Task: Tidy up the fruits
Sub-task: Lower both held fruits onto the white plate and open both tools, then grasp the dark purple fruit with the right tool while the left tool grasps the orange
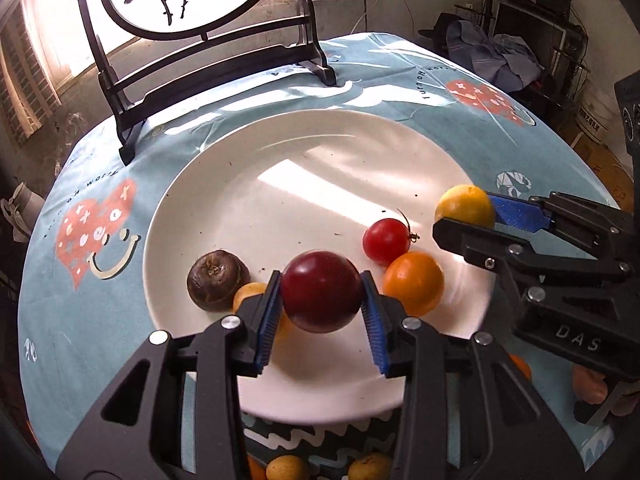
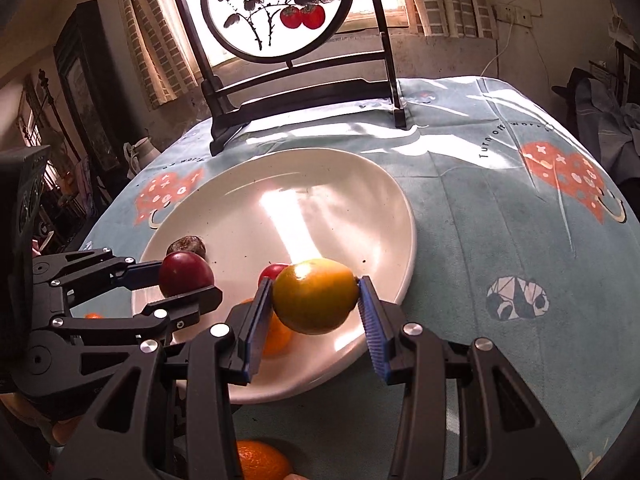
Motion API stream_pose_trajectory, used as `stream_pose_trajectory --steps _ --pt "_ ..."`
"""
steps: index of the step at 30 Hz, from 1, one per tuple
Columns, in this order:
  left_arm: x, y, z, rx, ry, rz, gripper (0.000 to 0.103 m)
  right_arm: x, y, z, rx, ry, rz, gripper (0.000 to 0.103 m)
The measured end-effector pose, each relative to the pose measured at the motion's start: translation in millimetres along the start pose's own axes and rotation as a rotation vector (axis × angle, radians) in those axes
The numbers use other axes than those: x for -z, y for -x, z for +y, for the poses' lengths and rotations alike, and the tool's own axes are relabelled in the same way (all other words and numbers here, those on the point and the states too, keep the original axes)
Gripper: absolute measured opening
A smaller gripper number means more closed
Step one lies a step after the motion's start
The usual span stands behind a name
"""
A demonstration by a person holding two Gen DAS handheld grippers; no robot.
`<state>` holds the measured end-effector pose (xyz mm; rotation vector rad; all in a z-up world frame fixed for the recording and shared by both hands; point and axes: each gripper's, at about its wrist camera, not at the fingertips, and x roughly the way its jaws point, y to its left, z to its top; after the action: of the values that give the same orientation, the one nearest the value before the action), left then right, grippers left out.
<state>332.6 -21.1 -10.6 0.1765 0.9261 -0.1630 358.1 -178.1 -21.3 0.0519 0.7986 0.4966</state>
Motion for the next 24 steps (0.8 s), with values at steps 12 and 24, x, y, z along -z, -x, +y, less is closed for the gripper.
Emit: stream_pose_trajectory --steps 12,24 --pt "33 91 63 -0.113 0.128 -0.165 0.098 11 41 29 0.042 0.129 -0.113 0.057" --pt "143 128 103 -0.103 0.209 -0.231 0.1 30 47 58 0.117 0.288 -0.135 0.057"
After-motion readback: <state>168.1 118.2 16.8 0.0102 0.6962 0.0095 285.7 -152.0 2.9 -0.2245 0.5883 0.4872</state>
